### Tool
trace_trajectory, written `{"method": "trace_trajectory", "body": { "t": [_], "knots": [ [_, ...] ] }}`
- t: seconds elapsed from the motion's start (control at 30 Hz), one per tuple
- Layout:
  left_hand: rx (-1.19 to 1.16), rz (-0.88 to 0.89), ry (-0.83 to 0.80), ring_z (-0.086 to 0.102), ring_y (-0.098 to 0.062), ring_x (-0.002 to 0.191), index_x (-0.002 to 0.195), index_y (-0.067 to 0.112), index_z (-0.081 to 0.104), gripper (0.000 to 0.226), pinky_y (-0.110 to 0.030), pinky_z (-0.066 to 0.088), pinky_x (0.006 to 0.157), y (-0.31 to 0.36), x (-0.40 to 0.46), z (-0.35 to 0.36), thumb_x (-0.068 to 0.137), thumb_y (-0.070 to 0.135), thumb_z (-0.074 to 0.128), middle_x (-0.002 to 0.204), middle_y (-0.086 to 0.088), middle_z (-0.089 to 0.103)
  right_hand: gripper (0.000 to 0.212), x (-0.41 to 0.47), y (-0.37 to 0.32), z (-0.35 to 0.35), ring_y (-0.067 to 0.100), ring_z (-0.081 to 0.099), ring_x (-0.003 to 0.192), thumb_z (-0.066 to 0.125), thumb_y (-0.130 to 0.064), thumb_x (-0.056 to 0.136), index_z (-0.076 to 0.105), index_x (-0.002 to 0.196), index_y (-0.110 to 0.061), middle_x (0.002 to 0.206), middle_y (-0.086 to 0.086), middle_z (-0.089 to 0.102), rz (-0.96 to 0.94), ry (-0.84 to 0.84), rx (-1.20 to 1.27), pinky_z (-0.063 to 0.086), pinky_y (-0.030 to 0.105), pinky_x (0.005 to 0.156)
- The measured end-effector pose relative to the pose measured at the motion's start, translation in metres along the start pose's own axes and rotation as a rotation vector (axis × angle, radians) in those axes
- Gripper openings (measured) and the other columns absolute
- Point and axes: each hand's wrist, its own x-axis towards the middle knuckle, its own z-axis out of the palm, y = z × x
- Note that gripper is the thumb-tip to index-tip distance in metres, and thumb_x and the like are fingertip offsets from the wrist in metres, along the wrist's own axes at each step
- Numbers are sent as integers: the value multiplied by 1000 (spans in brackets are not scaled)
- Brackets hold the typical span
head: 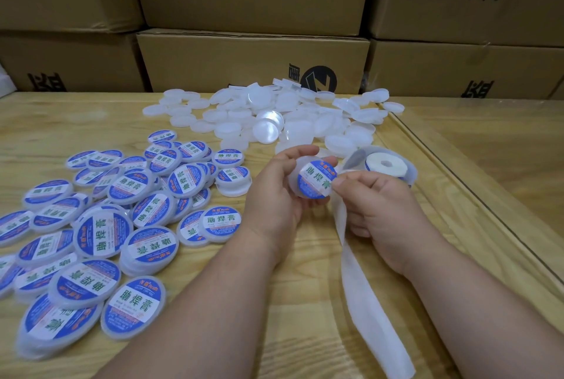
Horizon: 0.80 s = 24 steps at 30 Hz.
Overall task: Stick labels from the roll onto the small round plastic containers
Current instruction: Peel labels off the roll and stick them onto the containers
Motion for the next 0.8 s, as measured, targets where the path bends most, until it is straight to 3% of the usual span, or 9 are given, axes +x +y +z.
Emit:
{"method": "trace_trajectory", "body": {
  "t": [0.2, 0.57, 0.8],
  "knots": [
    [32, 19, -55, 69, -30, 86, 106, 8, 61, 37, -30, 52, 57, -3, 3, -3, 98, 7, 26, 106, -20, 75, 19, 1, 2, 1, 10, 24, 44, 66, -21, 97, 79, 83, -16, 49, -6, 33, -30, 20, -82, 24, 20, 40],
    [127, 60, -85, 72, -28, 92, 107, 11, 63, 40, -32, 54, 64, -6, 6, -5, 73, 16, 43, 108, -17, 76, 20, 1, 3, 2, 10, 29, 42, 66, -22, 97, 78, 81, -19, 47, -7, 42, -49, 39, -108, 28, 23, 42],
    [170, 81, -63, 73, -29, 96, 108, 13, 65, 39, -31, 56, 65, -9, 6, -7, 84, 2, 35, 107, -14, 77, 18, 0, 2, 3, 10, 29, 42, 66, -21, 96, 78, 83, -18, 48, -6, 43, -48, 44, -114, 27, 24, 42]
  ]
}}
